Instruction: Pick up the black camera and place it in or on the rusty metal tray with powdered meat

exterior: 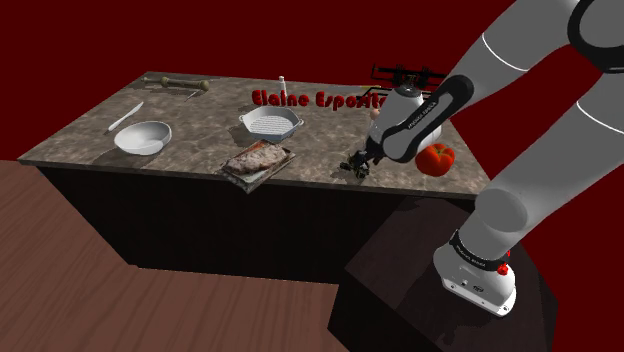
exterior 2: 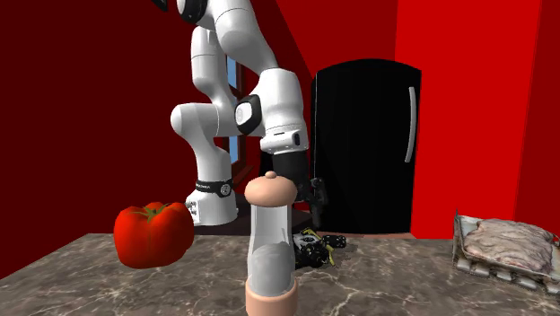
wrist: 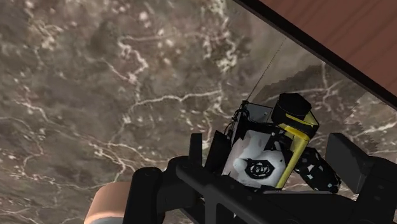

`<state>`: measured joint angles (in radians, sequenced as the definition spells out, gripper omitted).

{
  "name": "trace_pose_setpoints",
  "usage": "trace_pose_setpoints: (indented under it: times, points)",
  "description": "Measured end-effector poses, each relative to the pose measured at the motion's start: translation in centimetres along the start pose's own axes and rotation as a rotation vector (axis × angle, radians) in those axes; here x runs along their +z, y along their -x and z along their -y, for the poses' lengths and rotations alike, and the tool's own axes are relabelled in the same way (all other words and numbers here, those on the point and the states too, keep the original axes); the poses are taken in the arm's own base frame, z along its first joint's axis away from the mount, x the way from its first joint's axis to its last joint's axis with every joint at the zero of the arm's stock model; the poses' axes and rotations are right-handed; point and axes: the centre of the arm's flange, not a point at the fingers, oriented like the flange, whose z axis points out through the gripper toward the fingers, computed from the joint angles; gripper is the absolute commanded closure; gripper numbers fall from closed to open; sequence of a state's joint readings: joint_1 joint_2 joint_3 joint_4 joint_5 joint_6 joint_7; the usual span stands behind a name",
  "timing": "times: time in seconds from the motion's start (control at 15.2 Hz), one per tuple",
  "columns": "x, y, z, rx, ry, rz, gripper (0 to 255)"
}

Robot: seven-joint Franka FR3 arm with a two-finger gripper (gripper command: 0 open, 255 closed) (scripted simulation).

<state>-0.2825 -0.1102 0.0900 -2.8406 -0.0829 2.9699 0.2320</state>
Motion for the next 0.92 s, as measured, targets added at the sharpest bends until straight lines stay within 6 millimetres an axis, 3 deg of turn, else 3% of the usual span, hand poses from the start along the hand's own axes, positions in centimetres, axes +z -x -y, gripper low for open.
trace_pose_setpoints:
  times: [0.2, 0.59, 0.66, 0.92]
  points:
    - [1.7, 0.0, 0.1, 0.001, 0.000, 0.000, 0]
    - [1.9, 0.0, 0.0, 0.000, -0.001, -0.001, 0]
    - [1.9, 0.0, 0.0, 0.000, -0.001, -0.001, 255]
    - [1.9, 0.0, 0.0, 0.000, 0.000, 0.000, 255]
